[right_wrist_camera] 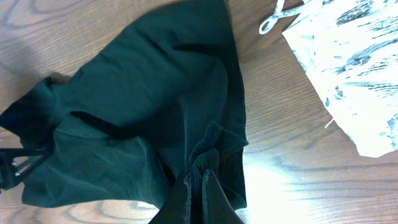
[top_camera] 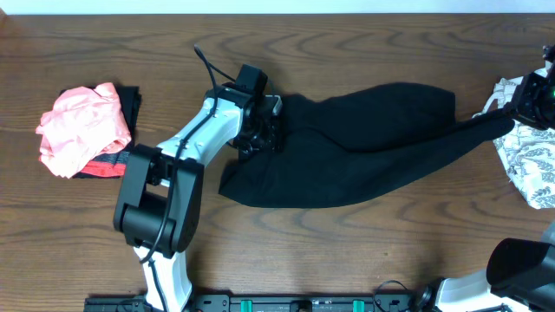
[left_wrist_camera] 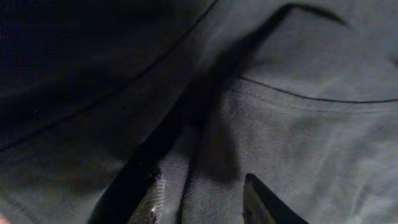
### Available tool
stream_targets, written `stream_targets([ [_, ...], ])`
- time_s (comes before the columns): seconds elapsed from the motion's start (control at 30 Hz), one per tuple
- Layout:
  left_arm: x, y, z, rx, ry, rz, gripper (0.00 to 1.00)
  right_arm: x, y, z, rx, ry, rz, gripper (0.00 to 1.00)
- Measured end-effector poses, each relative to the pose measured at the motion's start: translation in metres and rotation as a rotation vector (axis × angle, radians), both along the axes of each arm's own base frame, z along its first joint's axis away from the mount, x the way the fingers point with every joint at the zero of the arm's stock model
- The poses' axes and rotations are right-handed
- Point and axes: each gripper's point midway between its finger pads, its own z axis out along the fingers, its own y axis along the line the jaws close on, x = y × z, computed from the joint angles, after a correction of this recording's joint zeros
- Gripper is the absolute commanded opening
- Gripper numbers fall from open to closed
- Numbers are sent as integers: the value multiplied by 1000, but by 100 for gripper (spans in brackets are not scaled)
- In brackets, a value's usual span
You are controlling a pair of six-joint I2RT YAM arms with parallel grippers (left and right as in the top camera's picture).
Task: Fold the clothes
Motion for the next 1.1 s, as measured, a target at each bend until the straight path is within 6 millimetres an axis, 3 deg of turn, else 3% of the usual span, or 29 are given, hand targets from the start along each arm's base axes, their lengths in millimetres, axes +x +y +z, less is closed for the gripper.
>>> stream_targets([
  [0.13,-7,-7,-3,-44,40,-8,42,0,0,0,0,0,0,1],
  [0.6,-40,-49,14,-225,154,-87,42,0,0,0,0,0,0,1],
  [1.1,-35,-20,-9,-37,110,-60,42,0,0,0,0,1,0,1],
])
